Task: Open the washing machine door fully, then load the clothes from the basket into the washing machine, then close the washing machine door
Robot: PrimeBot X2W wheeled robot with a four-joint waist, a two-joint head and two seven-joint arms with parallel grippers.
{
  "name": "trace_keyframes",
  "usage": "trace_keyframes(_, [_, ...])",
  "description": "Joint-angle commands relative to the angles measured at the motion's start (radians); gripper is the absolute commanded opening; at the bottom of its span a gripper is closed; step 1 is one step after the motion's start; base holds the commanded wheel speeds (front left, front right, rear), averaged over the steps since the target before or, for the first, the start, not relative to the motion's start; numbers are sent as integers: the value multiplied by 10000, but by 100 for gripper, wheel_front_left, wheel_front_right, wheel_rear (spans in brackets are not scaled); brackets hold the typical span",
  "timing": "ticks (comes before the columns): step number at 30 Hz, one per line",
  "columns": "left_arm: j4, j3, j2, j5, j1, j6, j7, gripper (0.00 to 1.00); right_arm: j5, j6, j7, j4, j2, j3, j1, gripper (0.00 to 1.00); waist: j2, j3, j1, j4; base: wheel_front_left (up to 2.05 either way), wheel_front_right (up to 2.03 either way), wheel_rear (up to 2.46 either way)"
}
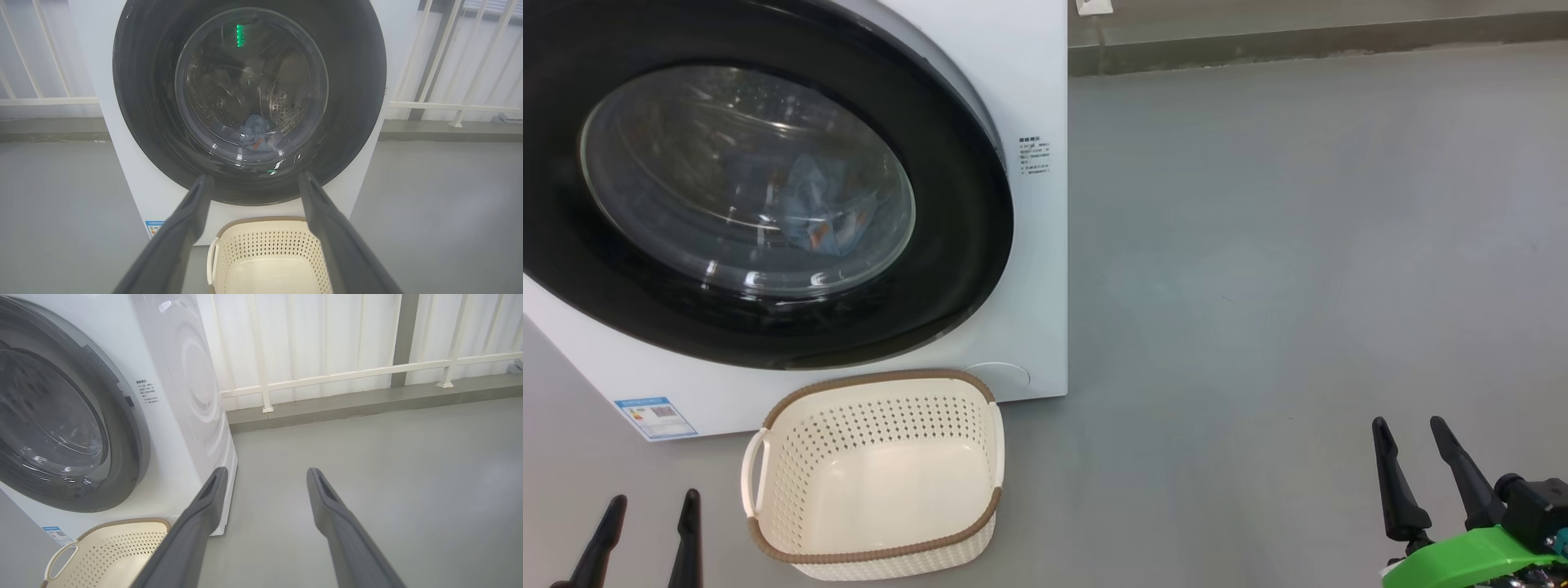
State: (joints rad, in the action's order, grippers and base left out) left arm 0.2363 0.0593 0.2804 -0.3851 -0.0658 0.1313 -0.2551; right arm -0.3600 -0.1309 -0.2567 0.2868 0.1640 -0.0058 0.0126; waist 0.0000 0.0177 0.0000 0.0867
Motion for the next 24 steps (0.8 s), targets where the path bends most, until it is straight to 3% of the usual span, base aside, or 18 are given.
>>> trace_keyframes(1, [-241, 401, 211, 19, 256, -6, -67, 100, 117, 2, -51, -272, 179, 159, -62, 100, 0, -5, 0, -3, 0, 0, 0])
trace_keyframes(14, [-238, 369, 212, -21, 261, -6, -67, 100, 137, 2, -51, -301, 209, 177, -103, 100, 0, -42, 0, -45, 0, 0, 0])
trace_keyframes(15, [-4, 2, -5, -5, 0, 0, 0, 0, 11, 0, 0, -21, 3, 2, -1, 0, 0, -43, 0, -45, 0, 0, 0])
trace_keyframes(21, [556, -196, -624, -62, -22, -2, 33, 0, -64, 0, 65, 616, -385, 58, 166, 0, 0, -47, 1, -50, 0, 0, 0])
trace_keyframes(24, [547, -168, -664, -352, 23, -2, 132, 0, -362, 0, 153, 597, -403, 29, 127, 0, 0, -47, 6, -70, 0, 0, 0])
